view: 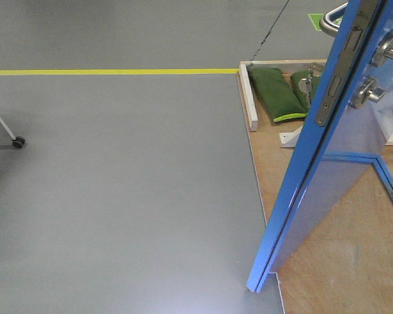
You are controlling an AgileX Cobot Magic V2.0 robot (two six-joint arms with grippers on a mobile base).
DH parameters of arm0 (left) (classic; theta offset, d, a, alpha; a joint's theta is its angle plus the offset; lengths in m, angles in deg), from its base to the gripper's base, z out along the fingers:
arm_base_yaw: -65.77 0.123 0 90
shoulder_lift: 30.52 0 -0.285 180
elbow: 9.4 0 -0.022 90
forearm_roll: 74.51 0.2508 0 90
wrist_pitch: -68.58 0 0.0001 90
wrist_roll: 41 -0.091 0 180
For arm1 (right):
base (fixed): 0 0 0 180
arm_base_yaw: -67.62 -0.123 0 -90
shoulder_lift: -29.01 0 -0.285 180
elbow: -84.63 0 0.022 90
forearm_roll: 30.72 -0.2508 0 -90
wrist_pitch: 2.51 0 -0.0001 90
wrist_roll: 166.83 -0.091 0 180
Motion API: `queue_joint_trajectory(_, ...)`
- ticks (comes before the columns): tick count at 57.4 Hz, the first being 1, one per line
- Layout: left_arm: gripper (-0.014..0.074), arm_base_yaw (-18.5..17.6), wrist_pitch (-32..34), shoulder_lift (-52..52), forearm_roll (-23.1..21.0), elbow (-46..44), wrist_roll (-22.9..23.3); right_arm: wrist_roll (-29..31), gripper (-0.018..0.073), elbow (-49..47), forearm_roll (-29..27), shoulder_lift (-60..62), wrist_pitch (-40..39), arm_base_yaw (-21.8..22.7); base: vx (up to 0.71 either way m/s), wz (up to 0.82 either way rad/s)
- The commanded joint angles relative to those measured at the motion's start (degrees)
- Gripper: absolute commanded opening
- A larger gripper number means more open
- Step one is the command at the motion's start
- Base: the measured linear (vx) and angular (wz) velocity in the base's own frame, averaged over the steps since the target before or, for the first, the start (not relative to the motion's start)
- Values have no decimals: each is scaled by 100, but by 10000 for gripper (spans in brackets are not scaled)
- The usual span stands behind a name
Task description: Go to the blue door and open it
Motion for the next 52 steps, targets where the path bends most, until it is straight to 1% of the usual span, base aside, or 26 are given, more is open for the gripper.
queue_joint_trajectory(1, 73, -37, 486, 67, -12, -149, 39, 12, 12, -283, -496, 44, -428, -58, 0, 0)
queue_joint_trajectory(9, 73, -37, 486, 67, -12, -149, 39, 12, 12, -278, -523, 25, -417, -204, 0, 0)
queue_joint_trajectory(22, 73, -37, 486, 67, -12, -149, 39, 19, 12, -278, -511, -35, -471, -783, 0, 0)
queue_joint_trajectory(26, 73, -37, 486, 67, -12, -149, 39, 19, 12, -278, -410, -102, -573, -897, 0, 0)
queue_joint_trajectory(33, 73, -37, 486, 67, -12, -149, 39, 19, 12, -278, -318, -221, -824, -949, 0, 0)
queue_joint_trajectory(52, 73, -37, 486, 67, -12, -149, 39, 19, 12, -278, -390, -393, -833, -949, 0, 0)
